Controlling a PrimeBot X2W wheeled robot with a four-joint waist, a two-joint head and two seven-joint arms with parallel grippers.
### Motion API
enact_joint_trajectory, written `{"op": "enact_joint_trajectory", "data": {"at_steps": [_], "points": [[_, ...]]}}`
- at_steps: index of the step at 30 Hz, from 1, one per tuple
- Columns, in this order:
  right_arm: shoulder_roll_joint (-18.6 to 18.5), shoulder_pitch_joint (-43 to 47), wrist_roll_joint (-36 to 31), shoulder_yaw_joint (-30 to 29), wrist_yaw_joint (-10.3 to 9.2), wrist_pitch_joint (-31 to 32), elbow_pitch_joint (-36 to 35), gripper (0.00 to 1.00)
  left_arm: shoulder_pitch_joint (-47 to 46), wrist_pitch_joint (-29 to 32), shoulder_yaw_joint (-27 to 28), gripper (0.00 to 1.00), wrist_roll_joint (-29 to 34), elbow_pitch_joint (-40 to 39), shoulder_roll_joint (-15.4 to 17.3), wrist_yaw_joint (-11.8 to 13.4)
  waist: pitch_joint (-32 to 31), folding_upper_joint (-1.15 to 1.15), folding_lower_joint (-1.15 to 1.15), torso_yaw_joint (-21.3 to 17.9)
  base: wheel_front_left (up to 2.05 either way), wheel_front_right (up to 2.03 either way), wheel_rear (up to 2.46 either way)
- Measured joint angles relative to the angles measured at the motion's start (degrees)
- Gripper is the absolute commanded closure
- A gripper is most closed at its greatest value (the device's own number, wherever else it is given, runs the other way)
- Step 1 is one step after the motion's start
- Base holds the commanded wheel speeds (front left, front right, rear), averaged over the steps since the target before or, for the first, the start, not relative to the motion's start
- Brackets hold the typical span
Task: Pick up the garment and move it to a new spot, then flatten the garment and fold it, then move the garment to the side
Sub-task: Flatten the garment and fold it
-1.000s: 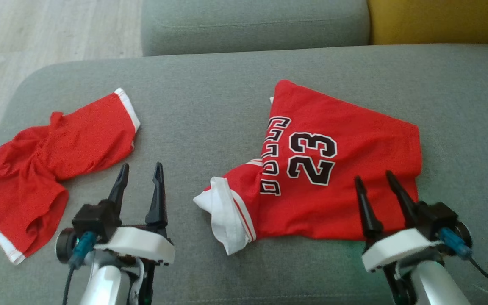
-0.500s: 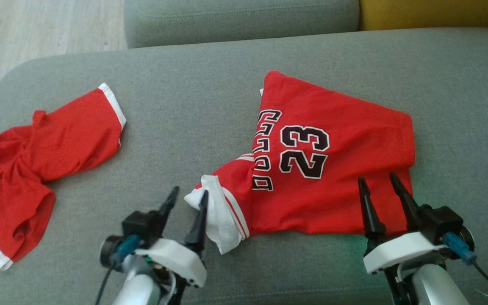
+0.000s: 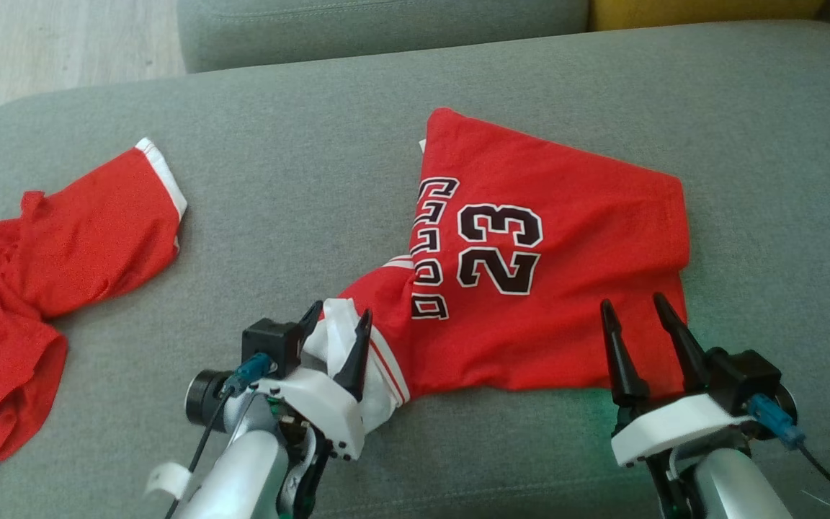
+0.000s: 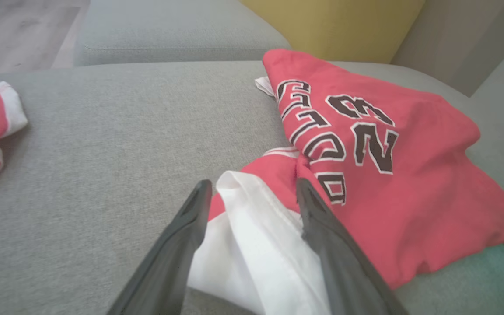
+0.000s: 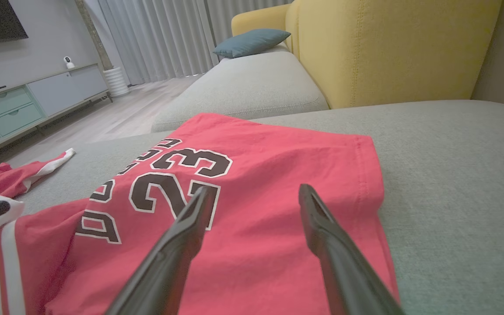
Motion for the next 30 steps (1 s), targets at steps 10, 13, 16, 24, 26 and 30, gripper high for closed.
{"op": "enact_joint_trajectory", "data": {"at_steps": [10,13,16,24,26,30], "points": [[0.00,0.00,0.47,0.09,0.00,0.00,0.00,0.00,-0.04,0.29,0.09,1.00,0.00,1.10,0.02,1.89,-0.16,0.00,0.00,-0.46,0.00,0.00,0.00],[0.00,-0.01,0.47,0.24,0.00,0.00,0.00,0.00,-0.21,-0.99,0.53,1.00,-0.86,0.54,0.01,1.89,-0.09,0.00,0.00,-0.44,0.00,0.00,0.00],[0.00,-0.08,0.47,0.49,0.00,0.00,0.00,0.00,-1.20,-3.18,2.31,1.00,-2.66,-1.10,0.01,1.91,-0.01,0.00,0.00,-0.68,0.00,0.00,0.00],[0.00,-1.43,0.64,1.37,0.00,0.00,0.10,0.00,-10.36,-6.68,6.60,1.00,-2.93,-8.06,-0.02,1.82,-0.49,0.00,0.00,-2.48,0.00,0.00,0.00],[0.00,-1.43,1.12,1.89,0.00,0.00,0.11,0.00,-13.01,-6.70,8.70,1.00,-2.86,-11.26,-0.09,1.87,-0.71,0.00,0.00,-3.08,0.00,0.00,0.00],[0.00,-1.45,1.90,2.71,0.00,0.00,0.04,0.00,-17.06,-7.12,13.49,1.00,-0.07,-21.36,-0.42,1.89,-0.89,0.00,0.00,-4.13,0.00,0.00,0.00]]}}
